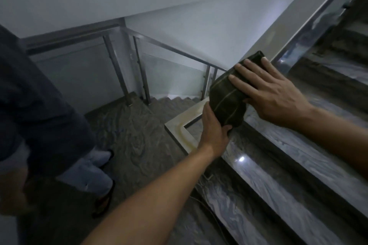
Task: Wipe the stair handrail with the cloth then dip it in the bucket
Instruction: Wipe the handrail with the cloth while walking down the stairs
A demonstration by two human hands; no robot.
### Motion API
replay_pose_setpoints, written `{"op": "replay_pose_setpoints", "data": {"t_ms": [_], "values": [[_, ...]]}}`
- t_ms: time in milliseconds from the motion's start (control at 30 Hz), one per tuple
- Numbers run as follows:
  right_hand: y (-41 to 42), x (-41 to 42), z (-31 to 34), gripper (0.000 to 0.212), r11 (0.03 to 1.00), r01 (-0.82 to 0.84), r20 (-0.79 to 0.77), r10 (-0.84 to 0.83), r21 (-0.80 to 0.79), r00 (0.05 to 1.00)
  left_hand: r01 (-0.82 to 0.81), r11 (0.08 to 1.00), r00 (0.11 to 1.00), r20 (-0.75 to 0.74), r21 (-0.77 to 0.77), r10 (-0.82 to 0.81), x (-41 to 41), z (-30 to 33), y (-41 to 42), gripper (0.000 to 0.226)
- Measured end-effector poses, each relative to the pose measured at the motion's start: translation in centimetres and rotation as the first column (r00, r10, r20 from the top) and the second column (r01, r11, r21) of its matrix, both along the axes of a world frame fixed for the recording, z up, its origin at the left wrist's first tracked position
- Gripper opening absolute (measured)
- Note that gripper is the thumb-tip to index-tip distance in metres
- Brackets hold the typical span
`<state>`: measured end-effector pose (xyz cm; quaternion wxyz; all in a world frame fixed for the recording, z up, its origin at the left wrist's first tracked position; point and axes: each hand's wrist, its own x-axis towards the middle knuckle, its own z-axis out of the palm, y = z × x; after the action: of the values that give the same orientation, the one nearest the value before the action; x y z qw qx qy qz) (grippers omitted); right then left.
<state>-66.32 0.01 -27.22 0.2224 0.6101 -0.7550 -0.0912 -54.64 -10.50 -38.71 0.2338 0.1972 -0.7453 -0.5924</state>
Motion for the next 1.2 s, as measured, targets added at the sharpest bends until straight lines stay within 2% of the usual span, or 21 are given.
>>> {"op": "replay_pose_setpoints", "data": {"t_ms": [100,267,367,533,633,700,800,833,933,1000,1100,1133,1200], "values": [[-0.3,1.2,-1.4,0.074,0.999,-0.025,0.007,0.026,-0.025,1.000,0.020,0.998,1.000,0.022,-0.054,-0.019,0.1,-2.4,-0.3,0.084],[-0.6,2.4,-3.1,0.076,0.998,-0.023,-0.015,0.022,-0.066,1.000,0.074,0.994,0.997,0.039,-0.076,-0.071,0.3,-3.9,-1.4,0.084],[-0.8,3.8,-4.5,0.069,0.999,-0.030,-0.088,0.027,-0.036,0.996,0.156,0.986,0.986,0.063,-0.060,-0.152,0.7,-5.2,-2.4,0.080],[-1.2,5.7,-7.4,0.050,0.996,0.032,-0.205,-0.048,-0.081,0.978,0.253,0.967,0.966,0.062,-0.040,-0.251,0.8,-7.0,-4.3,0.065],[-1.4,7.1,-10.4,0.049,0.995,0.095,-0.248,-0.095,-0.010,0.964,0.344,0.933,0.938,0.089,-0.101,-0.336,1.4,-7.9,-5.8,0.045],[-1.0,8.2,-13.4,0.052,0.988,0.147,-0.215,-0.132,0.056,0.968,0.380,0.906,0.922,0.149,-0.184,-0.356,1.5,-9.0,-7.1,0.045],[-0.6,9.3,-17.7,0.052,0.967,0.250,-0.105,-0.243,0.058,0.964,0.503,0.811,0.855,0.309,-0.300,-0.416,1.3,-10.2,-9.0,0.024],[-0.8,9.7,-18.9,0.053,0.955,0.290,-0.067,-0.286,0.057,0.956,0.543,0.772,0.829,0.357,-0.331,-0.430,1.3,-10.6,-9.6,0.025],[-2.4,11.2,-22.0,0.056,0.910,0.406,0.053,-0.411,0.090,0.910,0.646,0.610,0.757,0.490,-0.459,-0.433,1.0,-12.0,-11.5,0.031],[-3.6,12.2,-23.6,0.058,0.869,0.486,0.144,-0.495,0.099,0.857,0.702,0.439,0.710,0.603,-0.561,-0.364,0.6,-12.8,-12.6,0.043],[-5.3,13.5,-25.6,0.059,0.800,0.581,0.279,-0.598,0.150,0.751,0.781,0.189,0.624,0.752,-0.595,-0.214,0.3,-12.9,-14.0,0.056],[-5.9,13.9,-26.1,0.059,0.778,0.603,0.321,-0.624,0.174,0.712,0.797,0.140,0.604,0.774,-0.587,-0.192,0.5,-12.9,-14.4,0.057],[-7.0,14.8,-27.0,0.059,0.735,0.649,0.405,-0.663,0.196,0.629,0.826,0.109,0.564,0.805,-0.554,-0.183,1.0,-13.0,-15.3,0.060]]}}
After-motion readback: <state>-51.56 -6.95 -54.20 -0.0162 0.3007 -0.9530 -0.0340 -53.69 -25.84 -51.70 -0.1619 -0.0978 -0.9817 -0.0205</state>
